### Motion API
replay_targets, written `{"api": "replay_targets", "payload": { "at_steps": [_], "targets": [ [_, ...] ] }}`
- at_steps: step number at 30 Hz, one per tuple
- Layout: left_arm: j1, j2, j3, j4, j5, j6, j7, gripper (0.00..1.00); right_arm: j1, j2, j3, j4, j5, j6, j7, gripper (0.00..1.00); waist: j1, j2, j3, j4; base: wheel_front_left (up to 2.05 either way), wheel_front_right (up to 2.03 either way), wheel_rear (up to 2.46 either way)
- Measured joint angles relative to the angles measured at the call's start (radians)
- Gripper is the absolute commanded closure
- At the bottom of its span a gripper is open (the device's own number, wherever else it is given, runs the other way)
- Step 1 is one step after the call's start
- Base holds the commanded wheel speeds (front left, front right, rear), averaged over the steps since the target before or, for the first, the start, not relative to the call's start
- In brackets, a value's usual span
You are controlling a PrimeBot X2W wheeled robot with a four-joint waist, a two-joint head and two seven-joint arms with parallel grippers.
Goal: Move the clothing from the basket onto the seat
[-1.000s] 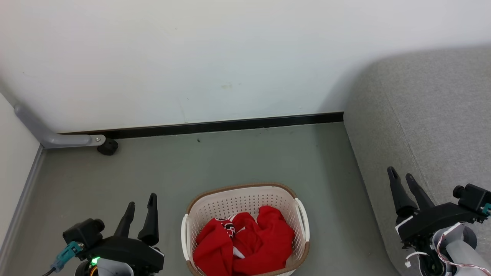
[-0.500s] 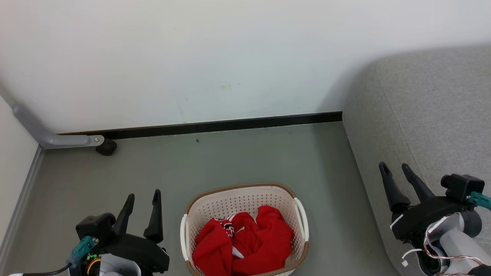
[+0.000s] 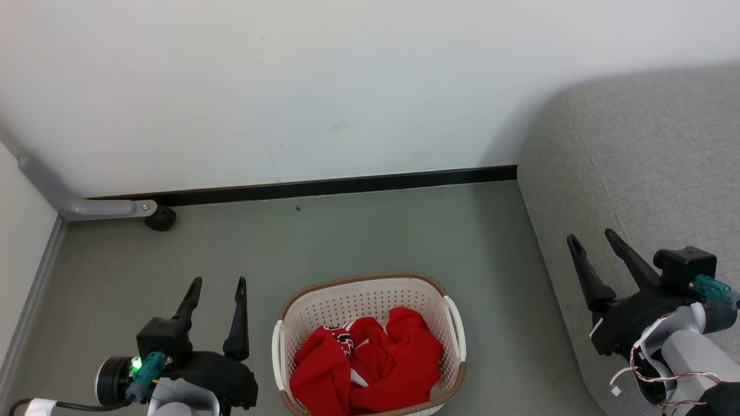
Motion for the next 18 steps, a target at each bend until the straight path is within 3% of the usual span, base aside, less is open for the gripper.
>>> {"api": "replay_targets", "payload": {
  "at_steps": [8,18],
  "targets": [
    [-0.009,0.0,-0.006,0.0,0.114,0.012,-0.026,0.0,-0.03,-0.021,0.026,0.021,-0.076,-0.006,-0.026,0.0,0.0,0.0,0.006,0.001,0.0,0.0,0.0],
    [-0.009,-0.012,0.032,0.007,0.124,0.039,-0.026,0.0,-0.033,-0.02,-0.007,0.03,-0.075,-0.031,-0.025,0.0,0.0,0.0,0.007,0.002,0.0,0.0,0.0]
  ]
}}
